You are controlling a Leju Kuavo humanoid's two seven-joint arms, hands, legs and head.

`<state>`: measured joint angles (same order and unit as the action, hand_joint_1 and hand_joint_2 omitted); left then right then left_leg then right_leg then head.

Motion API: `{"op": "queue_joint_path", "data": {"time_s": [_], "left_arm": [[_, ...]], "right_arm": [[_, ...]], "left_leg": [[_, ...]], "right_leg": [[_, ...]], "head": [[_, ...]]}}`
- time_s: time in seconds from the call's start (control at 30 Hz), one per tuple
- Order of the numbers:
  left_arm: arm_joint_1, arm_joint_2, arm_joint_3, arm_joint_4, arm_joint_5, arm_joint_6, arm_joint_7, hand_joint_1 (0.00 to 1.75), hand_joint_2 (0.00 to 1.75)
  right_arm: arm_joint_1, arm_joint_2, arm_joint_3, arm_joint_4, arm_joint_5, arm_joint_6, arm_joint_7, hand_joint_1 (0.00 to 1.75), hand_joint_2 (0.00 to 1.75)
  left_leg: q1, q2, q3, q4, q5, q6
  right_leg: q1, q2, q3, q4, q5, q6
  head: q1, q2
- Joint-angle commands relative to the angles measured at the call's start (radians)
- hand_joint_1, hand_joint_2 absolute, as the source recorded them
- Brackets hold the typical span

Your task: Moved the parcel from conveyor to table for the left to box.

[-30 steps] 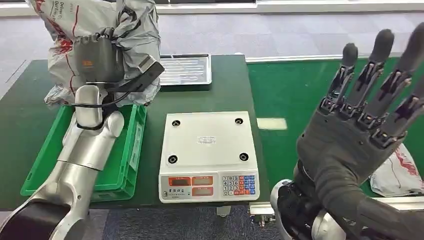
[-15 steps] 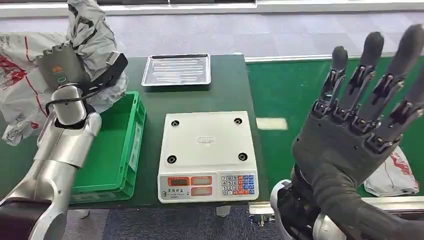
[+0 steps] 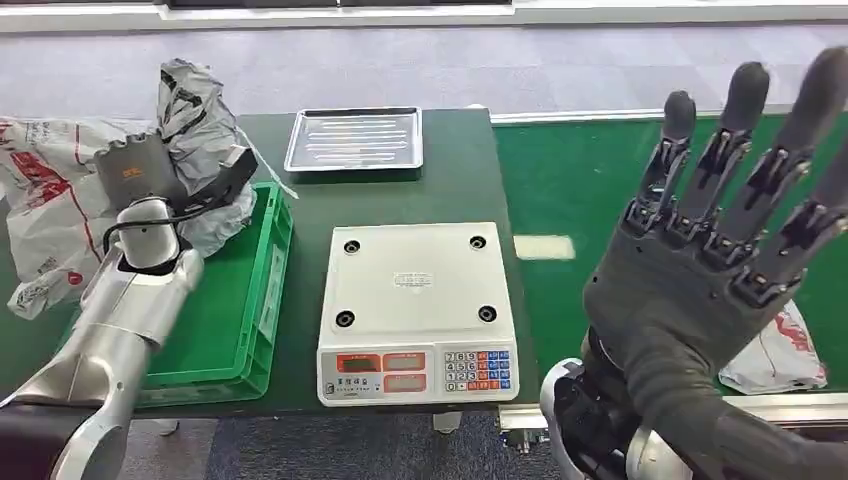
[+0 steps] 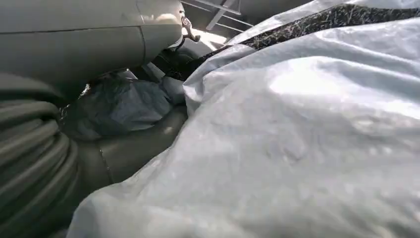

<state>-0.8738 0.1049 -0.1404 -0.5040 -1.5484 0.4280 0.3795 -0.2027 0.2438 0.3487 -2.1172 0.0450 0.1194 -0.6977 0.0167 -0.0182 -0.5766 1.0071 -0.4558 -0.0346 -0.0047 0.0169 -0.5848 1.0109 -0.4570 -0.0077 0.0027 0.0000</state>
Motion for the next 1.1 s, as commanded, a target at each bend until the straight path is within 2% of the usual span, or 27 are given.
{"op": "queue_joint_path", "data": {"time_s": [0.03, 0.1, 0.13, 0.6, 0.7, 0.8, 0.83, 0.9, 1.1], "left_arm": [[-0.039, 0.012, -0.037, 0.113, -0.022, 0.019, 0.055, 0.00, 1.75], [-0.039, 0.012, -0.026, 0.114, -0.022, 0.010, 0.059, 0.00, 1.75], [-0.036, 0.012, -0.017, 0.104, -0.022, 0.018, 0.058, 0.00, 0.00], [-0.022, 0.000, 0.084, -0.091, -0.022, 0.134, 0.034, 0.00, 0.00], [0.014, -0.040, 0.193, -0.209, 0.019, 0.270, -0.093, 0.00, 0.00], [0.101, -0.108, 0.307, -0.527, 0.137, 0.270, -0.272, 0.00, 0.00], [0.134, -0.174, 0.407, -0.723, 0.218, 0.270, -0.426, 0.00, 0.00], [0.134, -0.290, 0.561, -0.841, 0.370, 0.270, -0.680, 0.00, 0.00], [0.134, -0.290, 0.561, -0.841, 0.370, 0.270, -0.680, 0.00, 0.00]], "right_arm": [[0.000, -0.009, -0.031, 0.030, 0.002, -0.001, 0.000, 0.00, 0.00], [0.000, -0.011, -0.031, 0.030, 0.000, -0.001, 0.000, 0.00, 0.00], [0.000, -0.013, -0.031, 0.029, -0.001, -0.002, 0.000, 0.00, 0.00], [0.003, -0.024, -0.029, 0.030, 0.008, -0.027, 0.000, 0.00, 0.00], [0.006, -0.030, -0.021, 0.024, 0.014, -0.048, 0.000, 0.00, 0.00], [0.003, -0.039, -0.010, 0.025, 0.016, -0.068, 0.000, 0.00, 0.00], [0.003, -0.041, -0.007, 0.033, 0.015, -0.079, 0.000, 0.00, 0.00], [-0.004, -0.048, -0.006, 0.049, 0.012, -0.095, 0.000, 0.00, 0.00], [-0.004, -0.048, -0.006, 0.049, 0.012, -0.095, 0.000, 0.00, 0.00]], "left_leg": [[0.000, 0.002, 0.000, -0.002, 0.001, 0.002], [0.000, 0.002, 0.000, -0.002, 0.001, 0.002], [0.000, 0.001, 0.000, -0.001, 0.001, 0.002], [0.000, 0.001, -0.002, -0.001, 0.002, 0.002], [0.001, 0.001, -0.001, 0.000, 0.000, 0.001], [0.001, 0.000, -0.002, 0.000, 0.000, 0.001], [0.001, -0.001, -0.003, 0.000, 0.001, 0.002], [0.001, -0.002, -0.004, 0.002, 0.000, 0.002], [-0.001, 0.006, 0.000, -0.002, 0.000, 0.003]], "right_leg": [[0.000, -0.001, 0.000, -0.002, 0.001, 0.000], [0.000, -0.001, 0.000, -0.002, 0.001, 0.001], [0.000, -0.002, 0.000, -0.002, 0.001, 0.001], [0.000, -0.002, -0.001, -0.002, 0.002, 0.001], [0.001, -0.001, 0.000, -0.001, 0.001, 0.000], [0.001, -0.002, -0.001, -0.001, 0.001, 0.001], [0.001, -0.003, -0.002, -0.001, 0.001, 0.001], [0.002, -0.005, -0.002, -0.001, 0.000, 0.001], [0.000, 0.002, -0.001, -0.002, 0.002, 0.001]], "head": [[0.000, 0.000], [0.000, 0.000], [0.000, 0.000], [0.000, 0.000], [0.000, 0.000], [0.000, 0.000], [0.000, 0.000], [0.000, 0.000], [0.000, 0.000]]}}
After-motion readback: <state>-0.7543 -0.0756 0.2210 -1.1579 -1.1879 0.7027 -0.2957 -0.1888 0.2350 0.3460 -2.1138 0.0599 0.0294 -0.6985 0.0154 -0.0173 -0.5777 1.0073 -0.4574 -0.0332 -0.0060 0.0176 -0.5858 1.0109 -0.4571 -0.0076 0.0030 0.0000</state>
